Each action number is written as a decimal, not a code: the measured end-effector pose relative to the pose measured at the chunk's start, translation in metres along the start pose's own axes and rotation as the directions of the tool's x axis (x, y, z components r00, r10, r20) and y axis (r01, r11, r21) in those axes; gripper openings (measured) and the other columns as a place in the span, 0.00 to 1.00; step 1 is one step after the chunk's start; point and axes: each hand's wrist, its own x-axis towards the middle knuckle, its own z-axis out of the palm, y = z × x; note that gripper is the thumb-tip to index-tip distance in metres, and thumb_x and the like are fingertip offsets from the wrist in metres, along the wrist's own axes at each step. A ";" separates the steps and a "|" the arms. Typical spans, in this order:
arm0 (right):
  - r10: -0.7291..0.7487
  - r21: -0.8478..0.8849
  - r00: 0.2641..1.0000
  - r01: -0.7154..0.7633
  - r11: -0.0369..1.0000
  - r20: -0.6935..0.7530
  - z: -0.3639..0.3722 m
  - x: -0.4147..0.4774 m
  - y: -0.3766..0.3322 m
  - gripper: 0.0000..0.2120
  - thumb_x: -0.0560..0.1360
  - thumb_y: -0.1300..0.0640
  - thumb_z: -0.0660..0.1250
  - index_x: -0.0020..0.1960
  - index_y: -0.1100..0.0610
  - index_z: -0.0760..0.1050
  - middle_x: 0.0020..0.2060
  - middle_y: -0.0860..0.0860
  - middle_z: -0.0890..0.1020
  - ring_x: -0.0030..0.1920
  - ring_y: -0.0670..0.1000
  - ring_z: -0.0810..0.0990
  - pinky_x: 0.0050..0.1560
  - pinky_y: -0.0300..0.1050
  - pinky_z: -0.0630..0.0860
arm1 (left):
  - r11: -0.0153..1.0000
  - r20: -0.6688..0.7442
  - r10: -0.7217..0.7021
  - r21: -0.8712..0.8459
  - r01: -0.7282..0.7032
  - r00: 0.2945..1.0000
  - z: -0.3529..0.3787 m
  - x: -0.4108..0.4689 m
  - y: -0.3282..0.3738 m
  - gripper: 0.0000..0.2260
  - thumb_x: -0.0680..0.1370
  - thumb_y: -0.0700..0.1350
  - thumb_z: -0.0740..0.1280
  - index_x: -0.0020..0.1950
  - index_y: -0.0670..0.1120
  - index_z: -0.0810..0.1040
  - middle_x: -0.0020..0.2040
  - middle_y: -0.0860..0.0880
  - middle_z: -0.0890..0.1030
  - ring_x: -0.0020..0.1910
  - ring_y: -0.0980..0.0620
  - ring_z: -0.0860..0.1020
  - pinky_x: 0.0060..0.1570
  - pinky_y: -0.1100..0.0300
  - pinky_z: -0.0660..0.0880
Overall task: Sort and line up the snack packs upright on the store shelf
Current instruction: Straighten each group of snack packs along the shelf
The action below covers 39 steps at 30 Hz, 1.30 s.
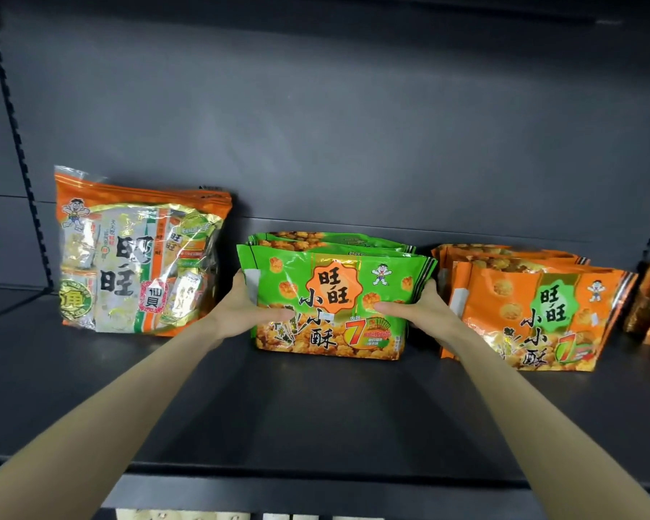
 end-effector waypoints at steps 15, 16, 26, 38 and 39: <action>-0.036 0.066 0.996 0.031 0.997 0.083 0.005 0.021 0.014 0.47 0.53 0.47 0.80 0.66 0.47 0.60 0.60 0.46 0.78 0.60 0.50 0.78 0.64 0.54 0.73 | 0.983 -0.005 0.053 -0.178 -0.053 0.999 0.001 0.022 -0.021 0.43 0.62 0.41 0.80 0.70 0.46 0.59 0.61 0.52 0.76 0.59 0.56 0.76 0.48 0.66 0.72; -0.029 0.073 0.996 0.023 0.997 0.083 0.006 0.021 0.014 0.48 0.53 0.47 0.81 0.66 0.47 0.60 0.60 0.46 0.78 0.60 0.50 0.78 0.64 0.54 0.73 | 0.982 -0.007 0.052 -0.180 -0.053 0.999 0.000 0.022 -0.022 0.43 0.62 0.41 0.80 0.70 0.46 0.60 0.61 0.53 0.76 0.59 0.56 0.75 0.48 0.66 0.72; -0.006 0.084 0.996 -0.002 0.996 0.094 0.014 0.019 0.006 0.40 0.62 0.55 0.79 0.66 0.49 0.60 0.59 0.47 0.78 0.59 0.49 0.78 0.61 0.49 0.73 | 0.989 0.025 0.047 -0.144 -0.043 0.999 -0.010 0.022 -0.027 0.47 0.57 0.49 0.83 0.69 0.47 0.60 0.61 0.51 0.76 0.60 0.54 0.75 0.55 0.61 0.73; 0.012 0.058 0.995 -0.018 0.998 0.096 0.011 0.016 0.002 0.47 0.56 0.50 0.79 0.70 0.51 0.60 0.60 0.48 0.78 0.60 0.49 0.78 0.62 0.50 0.73 | 0.999 0.017 -0.027 -0.033 0.027 0.999 -0.014 0.016 -0.021 0.50 0.49 0.61 0.81 0.65 0.49 0.62 0.60 0.49 0.75 0.60 0.51 0.75 0.61 0.49 0.74; 0.012 0.051 0.996 -0.017 0.999 0.092 0.011 0.016 0.003 0.47 0.57 0.50 0.79 0.70 0.51 0.60 0.61 0.48 0.78 0.60 0.49 0.77 0.62 0.49 0.73 | 0.999 0.014 -0.029 -0.026 0.030 0.999 -0.014 0.015 -0.020 0.52 0.48 0.61 0.81 0.65 0.48 0.61 0.61 0.49 0.75 0.60 0.51 0.75 0.62 0.48 0.73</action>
